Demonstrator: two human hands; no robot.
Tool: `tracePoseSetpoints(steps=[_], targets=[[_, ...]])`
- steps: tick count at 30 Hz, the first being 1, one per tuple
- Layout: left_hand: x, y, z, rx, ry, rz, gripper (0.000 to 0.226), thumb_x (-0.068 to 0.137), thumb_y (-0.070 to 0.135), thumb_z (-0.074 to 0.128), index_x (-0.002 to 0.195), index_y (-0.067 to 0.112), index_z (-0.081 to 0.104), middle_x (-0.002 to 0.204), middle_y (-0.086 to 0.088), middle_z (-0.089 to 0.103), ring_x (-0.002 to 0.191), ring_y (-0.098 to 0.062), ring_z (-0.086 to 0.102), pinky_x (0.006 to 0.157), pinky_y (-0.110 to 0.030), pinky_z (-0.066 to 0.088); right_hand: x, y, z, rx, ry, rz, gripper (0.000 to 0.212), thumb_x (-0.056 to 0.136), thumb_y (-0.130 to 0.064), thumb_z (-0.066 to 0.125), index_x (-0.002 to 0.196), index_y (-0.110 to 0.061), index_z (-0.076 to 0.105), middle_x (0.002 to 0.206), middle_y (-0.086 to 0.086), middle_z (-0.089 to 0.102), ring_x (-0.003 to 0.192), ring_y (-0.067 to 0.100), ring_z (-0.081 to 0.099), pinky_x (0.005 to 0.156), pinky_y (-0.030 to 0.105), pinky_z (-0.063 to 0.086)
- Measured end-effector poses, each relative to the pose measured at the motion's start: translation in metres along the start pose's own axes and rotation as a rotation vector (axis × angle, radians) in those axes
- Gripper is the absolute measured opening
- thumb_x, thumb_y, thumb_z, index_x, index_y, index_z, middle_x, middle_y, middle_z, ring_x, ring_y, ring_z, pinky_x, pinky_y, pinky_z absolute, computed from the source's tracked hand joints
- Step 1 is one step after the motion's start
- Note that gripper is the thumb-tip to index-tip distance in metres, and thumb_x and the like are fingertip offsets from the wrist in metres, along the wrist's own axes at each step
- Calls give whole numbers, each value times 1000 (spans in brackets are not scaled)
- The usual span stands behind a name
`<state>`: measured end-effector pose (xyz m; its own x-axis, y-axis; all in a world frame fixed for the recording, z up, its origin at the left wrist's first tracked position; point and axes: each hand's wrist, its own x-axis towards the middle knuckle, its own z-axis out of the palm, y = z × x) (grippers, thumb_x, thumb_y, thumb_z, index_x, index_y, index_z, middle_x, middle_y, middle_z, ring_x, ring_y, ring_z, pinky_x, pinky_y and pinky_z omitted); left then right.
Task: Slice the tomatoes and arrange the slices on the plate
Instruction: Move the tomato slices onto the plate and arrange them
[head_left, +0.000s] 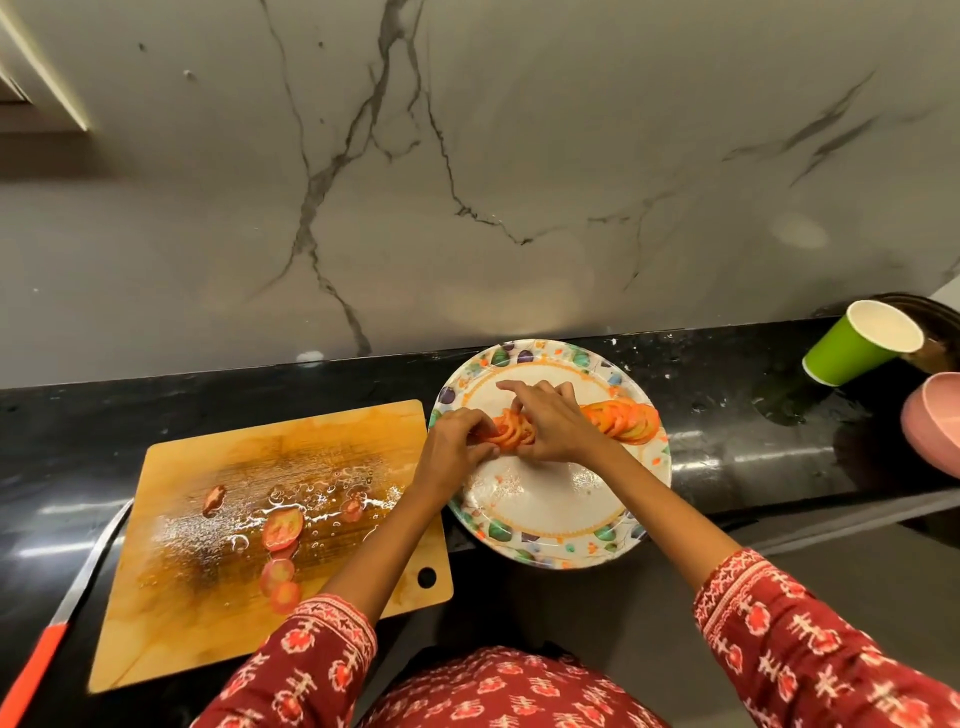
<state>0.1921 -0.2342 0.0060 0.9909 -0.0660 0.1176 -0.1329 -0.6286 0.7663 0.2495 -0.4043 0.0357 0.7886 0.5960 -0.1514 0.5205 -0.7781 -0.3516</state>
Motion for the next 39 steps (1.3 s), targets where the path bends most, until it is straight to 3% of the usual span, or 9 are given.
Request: tracePoseSetpoints(steps=[3,8,22,29,39], targets=[[0,-1,3,-3,-27,7,26,67,15,80,90,10,67,91,-5,67,84,-16,61,77,-34,54,-3,4,-5,-1,13,18,85,75,-45,71,143,-25,25,120,0,53,110,17,39,84,33,23],[1,2,7,-8,10,0,26,70,16,78,93,10,66,94,-5,66,89,-14,60,79,-31,53,-9,11,-11,17,-31,52,95,68,-43,77,144,-27,21,124,-1,51,117,18,39,89,34,24],[-3,5,11,-4,20,10,28,71,15,77,95,7,66,94,-8,66,89,-16,59,79,-30,51,-19,13,-11,63,29,53,91,73,-37,75,145,-24,21,130,0,51,125,18,37,98,37,21],[-3,10,14,6,22,-10,18,75,10,73,91,6,67,91,-8,65,84,-16,58,76,-26,50,-19,9,0,53,109,42,83,78,-40,70,144,-21,23,123,1,55,127,19,39,113,45,2],[-5,14,15,-20,89,-40,17,76,6,71,92,5,65,92,-9,64,85,-16,58,75,-25,51,-29,14,1,20,142,73,94,70,-40,76,145,-22,21,130,3,49,130,21,34,114,47,-3]])
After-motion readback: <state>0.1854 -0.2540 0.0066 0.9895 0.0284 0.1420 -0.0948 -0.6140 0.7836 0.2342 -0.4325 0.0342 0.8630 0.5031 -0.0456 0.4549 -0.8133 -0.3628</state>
